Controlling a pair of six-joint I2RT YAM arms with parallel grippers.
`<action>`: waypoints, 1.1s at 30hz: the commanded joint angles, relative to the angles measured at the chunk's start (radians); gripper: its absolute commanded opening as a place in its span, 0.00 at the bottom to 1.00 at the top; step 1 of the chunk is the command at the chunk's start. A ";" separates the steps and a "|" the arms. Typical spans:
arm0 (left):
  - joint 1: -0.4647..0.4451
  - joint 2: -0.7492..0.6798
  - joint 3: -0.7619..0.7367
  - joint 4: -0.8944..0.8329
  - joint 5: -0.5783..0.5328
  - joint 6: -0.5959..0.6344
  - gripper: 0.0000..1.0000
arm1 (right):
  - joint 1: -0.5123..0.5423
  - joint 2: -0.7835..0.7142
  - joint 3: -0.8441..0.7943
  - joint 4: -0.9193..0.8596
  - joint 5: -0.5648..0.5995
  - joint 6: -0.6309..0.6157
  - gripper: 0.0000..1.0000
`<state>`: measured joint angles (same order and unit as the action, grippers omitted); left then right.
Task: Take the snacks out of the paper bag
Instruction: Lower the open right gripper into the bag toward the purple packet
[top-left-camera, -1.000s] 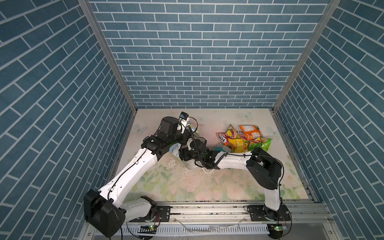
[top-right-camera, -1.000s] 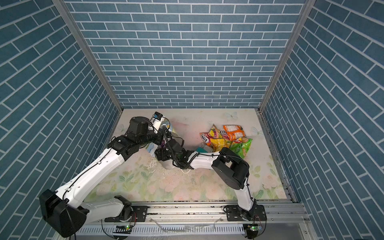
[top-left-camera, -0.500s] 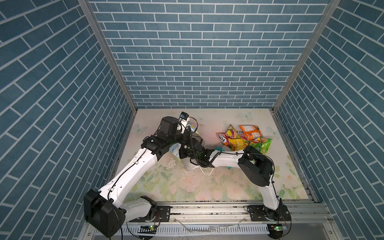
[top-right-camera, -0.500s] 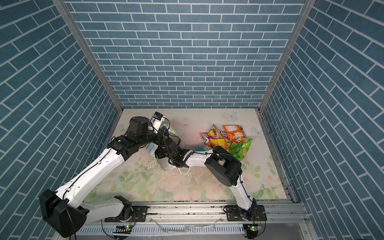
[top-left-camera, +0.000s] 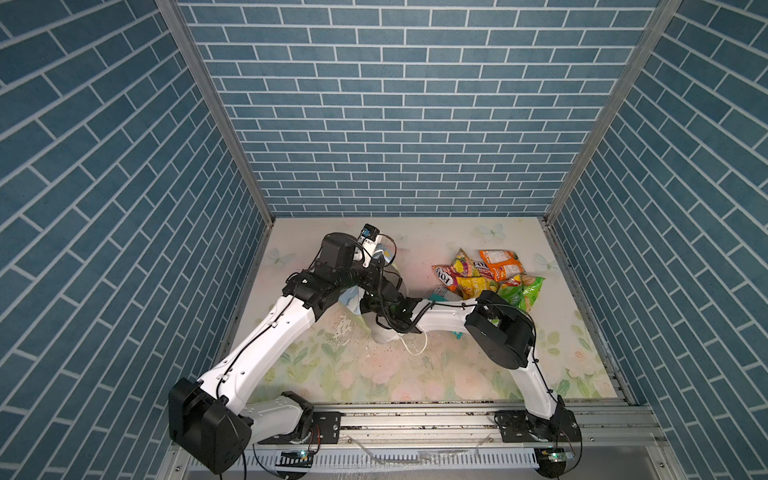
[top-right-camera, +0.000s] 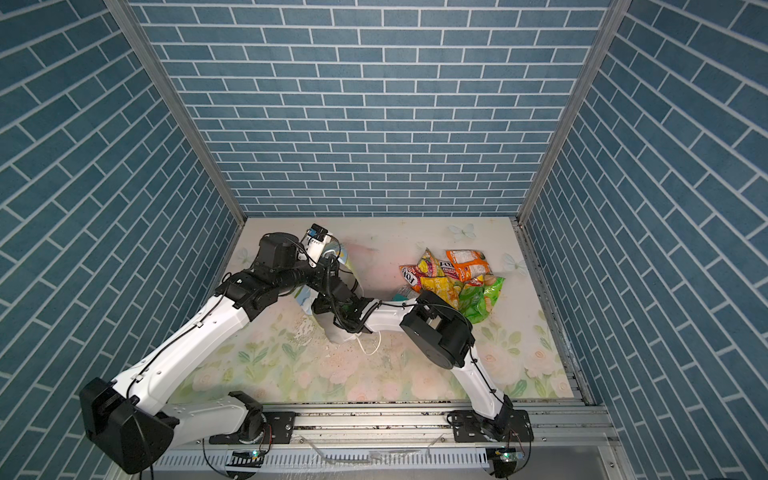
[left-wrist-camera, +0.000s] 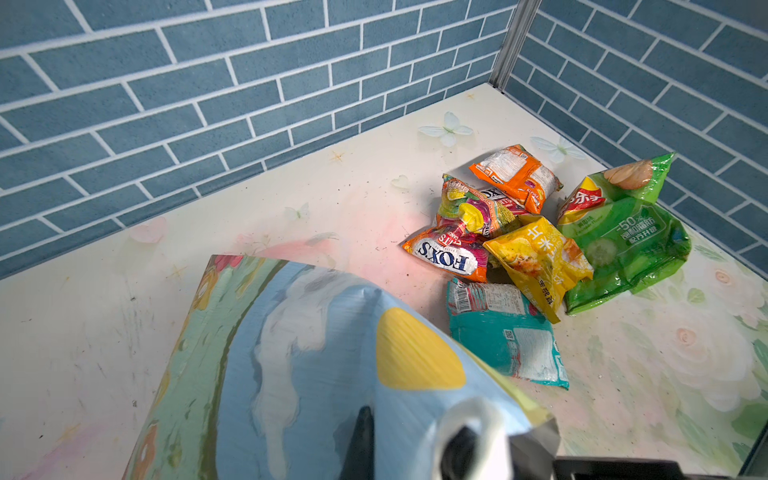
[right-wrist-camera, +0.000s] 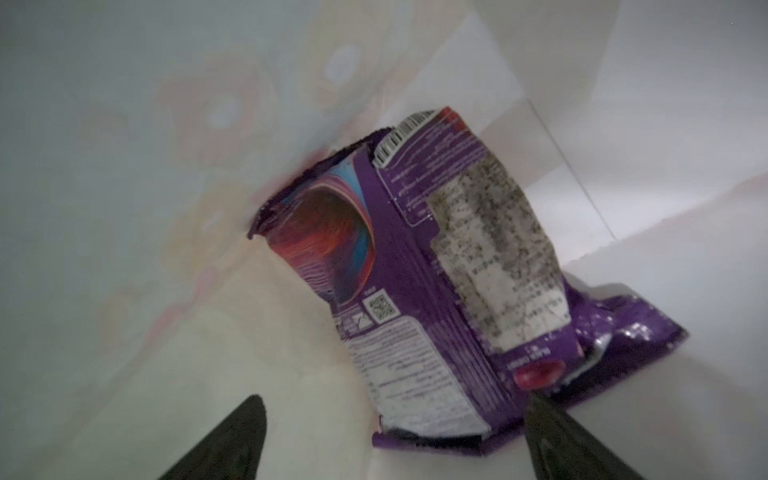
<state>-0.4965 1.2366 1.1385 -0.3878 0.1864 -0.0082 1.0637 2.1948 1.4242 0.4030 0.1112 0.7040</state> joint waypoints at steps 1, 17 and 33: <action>-0.016 0.017 0.007 0.022 0.078 0.005 0.00 | -0.014 0.056 0.021 -0.069 0.016 0.021 0.97; -0.042 0.037 0.010 0.013 0.117 0.036 0.00 | -0.054 0.127 0.058 -0.085 -0.019 0.062 0.46; -0.052 0.040 -0.003 0.009 0.070 0.069 0.00 | -0.057 0.019 -0.066 -0.019 0.033 -0.010 0.00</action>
<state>-0.5278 1.2835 1.1385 -0.3813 0.2119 0.0422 1.0225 2.2585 1.3911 0.4141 0.1200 0.7025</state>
